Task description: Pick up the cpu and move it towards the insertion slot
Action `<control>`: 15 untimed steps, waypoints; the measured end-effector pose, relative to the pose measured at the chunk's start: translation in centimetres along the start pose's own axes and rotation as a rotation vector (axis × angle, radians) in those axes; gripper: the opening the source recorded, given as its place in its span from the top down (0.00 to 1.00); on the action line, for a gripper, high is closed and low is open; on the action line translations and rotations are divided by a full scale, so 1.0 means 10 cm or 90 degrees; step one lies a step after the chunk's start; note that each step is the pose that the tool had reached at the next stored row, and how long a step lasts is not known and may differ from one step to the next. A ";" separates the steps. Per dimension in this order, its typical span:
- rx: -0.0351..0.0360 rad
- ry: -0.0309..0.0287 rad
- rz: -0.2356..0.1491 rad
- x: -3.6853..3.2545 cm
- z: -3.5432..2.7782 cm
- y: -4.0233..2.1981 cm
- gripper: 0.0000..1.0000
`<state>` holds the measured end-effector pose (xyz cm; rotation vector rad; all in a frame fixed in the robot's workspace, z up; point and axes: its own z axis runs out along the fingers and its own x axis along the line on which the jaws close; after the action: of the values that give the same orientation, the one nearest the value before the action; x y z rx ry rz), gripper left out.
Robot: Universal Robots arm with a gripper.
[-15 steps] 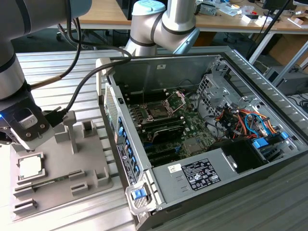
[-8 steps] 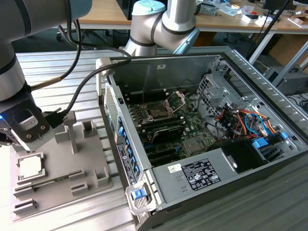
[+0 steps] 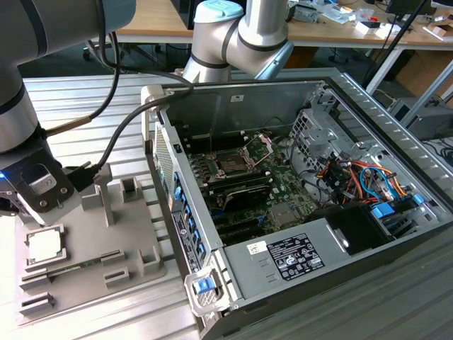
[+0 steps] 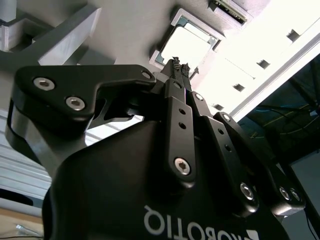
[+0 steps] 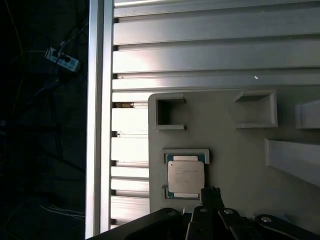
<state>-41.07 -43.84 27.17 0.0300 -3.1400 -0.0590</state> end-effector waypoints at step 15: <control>0.0000 0.0000 0.000 0.000 0.031 -0.016 0.89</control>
<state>-41.07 -43.99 26.86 0.0300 -3.1400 -0.0590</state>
